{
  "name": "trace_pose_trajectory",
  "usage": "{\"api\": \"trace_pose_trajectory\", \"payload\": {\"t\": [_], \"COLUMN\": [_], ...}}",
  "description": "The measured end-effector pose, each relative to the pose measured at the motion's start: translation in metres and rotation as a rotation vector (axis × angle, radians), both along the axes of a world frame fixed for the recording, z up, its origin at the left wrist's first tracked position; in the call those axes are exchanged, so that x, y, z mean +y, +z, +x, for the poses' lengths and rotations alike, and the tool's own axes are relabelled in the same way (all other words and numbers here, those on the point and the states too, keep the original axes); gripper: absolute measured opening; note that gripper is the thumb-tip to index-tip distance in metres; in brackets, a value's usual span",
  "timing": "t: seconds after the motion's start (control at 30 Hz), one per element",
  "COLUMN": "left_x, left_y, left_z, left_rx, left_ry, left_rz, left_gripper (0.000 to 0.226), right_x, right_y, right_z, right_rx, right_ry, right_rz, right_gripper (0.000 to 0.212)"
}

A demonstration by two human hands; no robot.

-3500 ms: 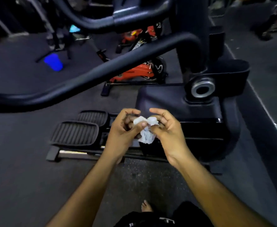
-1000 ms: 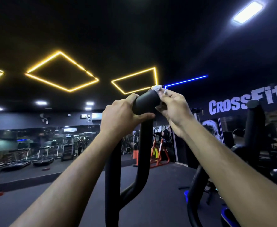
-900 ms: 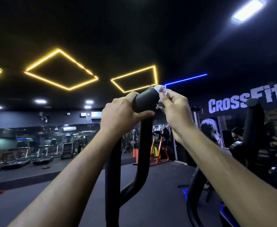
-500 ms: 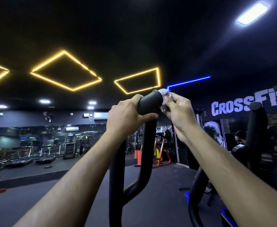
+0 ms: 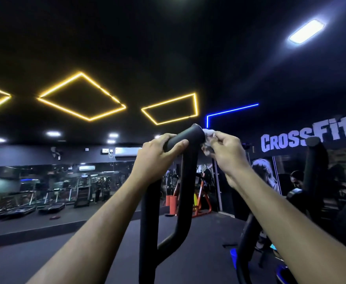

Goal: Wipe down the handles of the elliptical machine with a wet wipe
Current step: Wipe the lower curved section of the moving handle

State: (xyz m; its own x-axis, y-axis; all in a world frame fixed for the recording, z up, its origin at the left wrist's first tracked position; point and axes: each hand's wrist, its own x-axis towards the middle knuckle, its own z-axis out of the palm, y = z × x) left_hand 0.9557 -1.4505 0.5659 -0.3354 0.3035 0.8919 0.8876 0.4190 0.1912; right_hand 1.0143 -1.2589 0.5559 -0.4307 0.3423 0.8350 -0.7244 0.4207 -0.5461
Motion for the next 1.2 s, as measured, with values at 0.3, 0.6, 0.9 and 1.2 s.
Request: {"api": "trace_pose_trajectory", "payload": {"t": [0.3,0.6,0.9,1.2], "left_x": [-0.004,0.000,-0.005,-0.006], "left_y": [0.002,-0.001,-0.005,-0.019], "left_z": [0.000,-0.015,-0.037,-0.034], "left_rx": [-0.122,-0.112,-0.259,-0.333], "left_ry": [-0.102,-0.185,-0.564,-0.624], "left_rz": [0.072,0.118,0.224,0.272], "left_gripper": [0.059,0.061,0.062,0.067], "right_x": [-0.025,-0.019,-0.073,-0.040], "right_y": [0.009,-0.023,-0.005,-0.019], "right_z": [-0.001,-0.027,-0.042,-0.034], "right_rx": [0.376,0.499,0.558,0.595], "right_ry": [-0.612,-0.759,-0.750,-0.778], "right_rz": [0.570,0.817,0.638,0.565], "right_gripper": [0.025,0.047,0.030,0.035]}}
